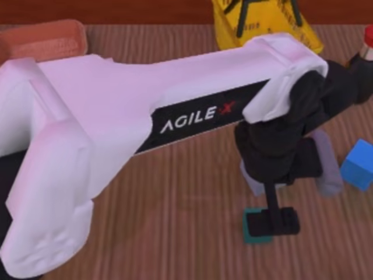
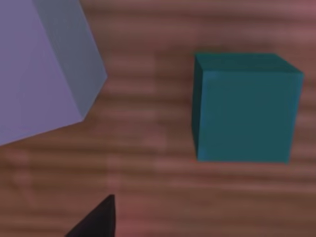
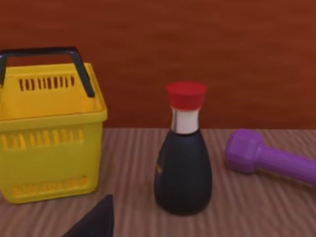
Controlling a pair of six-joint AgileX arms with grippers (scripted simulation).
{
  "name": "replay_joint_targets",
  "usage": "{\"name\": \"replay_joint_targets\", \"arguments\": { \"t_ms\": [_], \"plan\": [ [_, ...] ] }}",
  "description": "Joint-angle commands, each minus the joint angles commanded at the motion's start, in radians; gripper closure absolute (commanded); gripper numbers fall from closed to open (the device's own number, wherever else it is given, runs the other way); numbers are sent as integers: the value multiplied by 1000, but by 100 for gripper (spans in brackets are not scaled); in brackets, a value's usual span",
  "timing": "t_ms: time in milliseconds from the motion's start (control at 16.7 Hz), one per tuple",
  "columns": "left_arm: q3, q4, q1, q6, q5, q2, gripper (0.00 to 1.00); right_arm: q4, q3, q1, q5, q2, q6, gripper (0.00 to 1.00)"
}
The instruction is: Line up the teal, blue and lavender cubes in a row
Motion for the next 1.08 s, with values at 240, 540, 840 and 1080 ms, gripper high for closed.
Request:
{"name": "replay_joint_targets", "arguments": {
  "t_ms": [240, 540, 840, 1080],
  "plan": [
    [-141, 92, 81, -41, -9, -146, 0, -92, 127, 10, -2, 137, -67, 0],
    [-503, 308, 285, -154, -20, -563, 0, -311, 421, 28, 0, 526, -224, 0],
    [-1012, 592, 545, -301, -24, -1135, 0, -582, 761, 51, 4, 1044, -416, 0],
    [-1419, 828, 740, -410, -23, -1596, 0, -787, 1018, 71, 5, 1392, -560, 0]
  ]
}}
